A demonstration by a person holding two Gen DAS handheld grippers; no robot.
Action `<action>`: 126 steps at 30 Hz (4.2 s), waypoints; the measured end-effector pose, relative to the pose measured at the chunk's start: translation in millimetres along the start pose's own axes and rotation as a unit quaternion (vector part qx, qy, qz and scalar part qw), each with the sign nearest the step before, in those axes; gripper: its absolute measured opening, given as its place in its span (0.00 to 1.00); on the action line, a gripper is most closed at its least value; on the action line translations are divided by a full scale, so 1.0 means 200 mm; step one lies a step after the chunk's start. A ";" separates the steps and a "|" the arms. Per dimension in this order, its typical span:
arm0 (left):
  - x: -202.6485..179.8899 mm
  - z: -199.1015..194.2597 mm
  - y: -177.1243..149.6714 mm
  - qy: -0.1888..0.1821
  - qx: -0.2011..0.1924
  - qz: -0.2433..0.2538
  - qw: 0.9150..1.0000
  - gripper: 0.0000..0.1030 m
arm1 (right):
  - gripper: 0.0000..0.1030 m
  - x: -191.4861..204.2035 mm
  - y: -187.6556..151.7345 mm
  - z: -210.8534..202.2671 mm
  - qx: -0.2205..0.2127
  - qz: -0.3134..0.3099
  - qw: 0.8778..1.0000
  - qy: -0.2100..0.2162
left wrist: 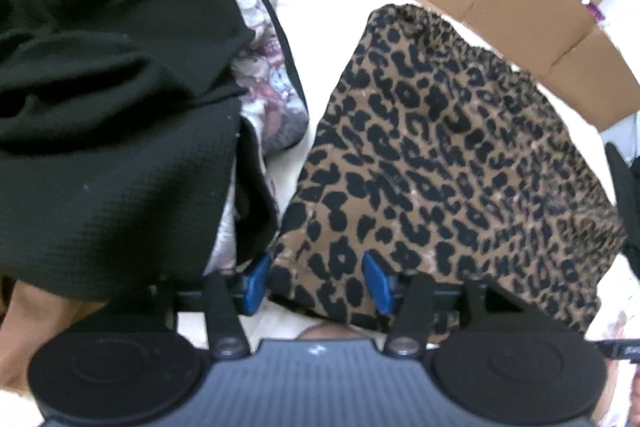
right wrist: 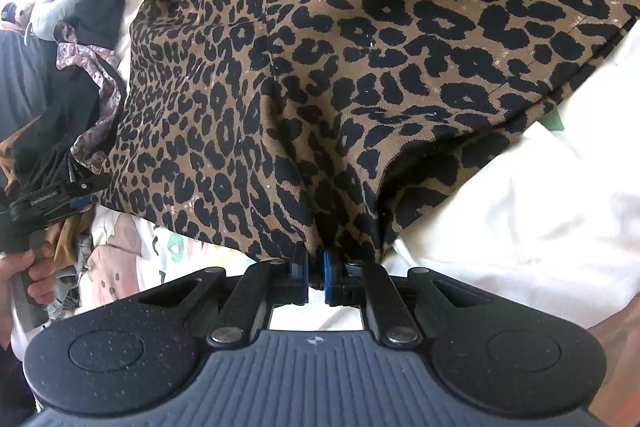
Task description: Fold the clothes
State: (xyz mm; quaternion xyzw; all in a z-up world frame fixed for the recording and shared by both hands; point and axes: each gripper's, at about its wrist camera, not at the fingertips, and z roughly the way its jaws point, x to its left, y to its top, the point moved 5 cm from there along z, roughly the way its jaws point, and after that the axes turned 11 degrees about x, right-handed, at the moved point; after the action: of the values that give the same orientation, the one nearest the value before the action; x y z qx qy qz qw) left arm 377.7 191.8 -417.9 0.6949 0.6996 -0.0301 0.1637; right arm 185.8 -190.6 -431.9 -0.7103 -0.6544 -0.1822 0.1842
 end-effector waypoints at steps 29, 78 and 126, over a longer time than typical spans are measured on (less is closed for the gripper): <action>0.13 -0.02 -0.07 -0.026 -0.035 -0.038 0.998 0.06 | 0.05 -0.03 0.01 -0.02 0.014 0.006 1.000 0.024; 0.13 -0.05 0.02 -0.031 0.001 -0.030 0.999 0.13 | 0.06 -0.11 0.06 0.10 0.106 0.038 0.990 0.083; 0.10 -0.35 -0.03 0.036 0.003 -0.013 0.999 0.09 | 0.43 -0.29 0.15 -0.88 -0.051 0.004 0.998 -0.049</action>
State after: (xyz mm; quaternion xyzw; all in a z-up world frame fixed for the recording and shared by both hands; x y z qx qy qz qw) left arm 358.7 229.9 -359.3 0.6871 0.7137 -0.0097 0.1358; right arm 207.4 -332.0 -309.0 -0.7297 -0.6494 -0.1796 0.1165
